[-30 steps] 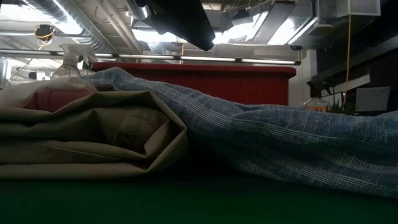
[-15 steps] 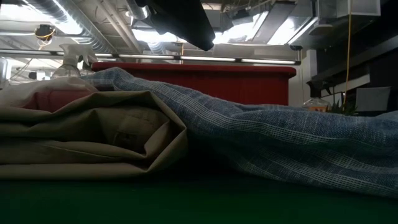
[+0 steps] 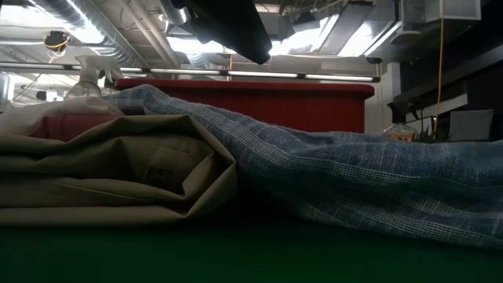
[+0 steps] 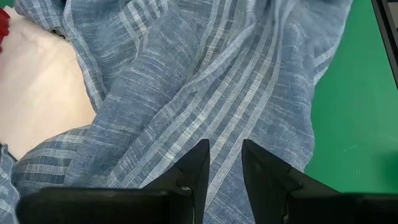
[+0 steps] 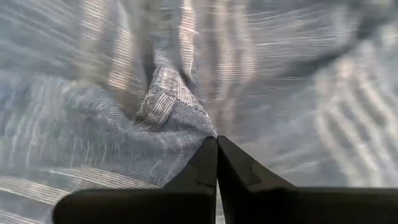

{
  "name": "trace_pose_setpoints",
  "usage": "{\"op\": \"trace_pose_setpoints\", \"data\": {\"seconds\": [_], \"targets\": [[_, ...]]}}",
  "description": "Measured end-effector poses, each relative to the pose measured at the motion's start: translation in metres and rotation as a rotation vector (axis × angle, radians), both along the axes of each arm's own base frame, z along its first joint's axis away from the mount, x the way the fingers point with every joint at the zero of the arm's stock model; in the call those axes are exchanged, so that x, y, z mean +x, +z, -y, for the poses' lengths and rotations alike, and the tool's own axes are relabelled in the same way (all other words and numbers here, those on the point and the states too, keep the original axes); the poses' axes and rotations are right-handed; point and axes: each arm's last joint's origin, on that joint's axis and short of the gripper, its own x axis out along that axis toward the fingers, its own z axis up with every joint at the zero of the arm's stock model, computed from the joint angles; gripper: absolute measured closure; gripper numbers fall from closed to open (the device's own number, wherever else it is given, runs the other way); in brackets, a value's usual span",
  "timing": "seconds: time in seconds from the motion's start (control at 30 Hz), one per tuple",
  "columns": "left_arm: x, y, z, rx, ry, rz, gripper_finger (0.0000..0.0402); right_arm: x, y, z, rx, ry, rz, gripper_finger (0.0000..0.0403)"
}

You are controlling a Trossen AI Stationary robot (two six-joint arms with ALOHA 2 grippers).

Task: Fold Laundry from Bin
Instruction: Fold the blue polo shirt

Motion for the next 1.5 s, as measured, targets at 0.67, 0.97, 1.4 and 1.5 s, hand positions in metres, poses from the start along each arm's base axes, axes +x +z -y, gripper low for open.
{"op": "trace_pose_setpoints", "data": {"seconds": [0.67, 0.97, 1.4, 1.5], "targets": [[0.010, 0.000, -0.026, 0.053, 0.056, 0.004, 0.0311, -0.003, 0.001, 0.002, -0.022, 0.000, -0.033, 0.0357], [0.016, 0.000, -0.048, 0.060, 0.114, -0.007, 0.0267, -0.007, 0.002, 0.004, 0.001, -0.028, -0.118, 0.0272], [0.030, 0.008, -0.123, -0.136, 0.269, -0.004, 0.0260, 0.001, 0.073, 0.037, -0.146, 0.025, -0.007, 0.0267], [0.030, 0.009, -0.139, -0.186, 0.277, -0.009, 0.0260, 0.005, 0.092, 0.060, -0.120, 0.072, 0.012, 0.0267]]}}
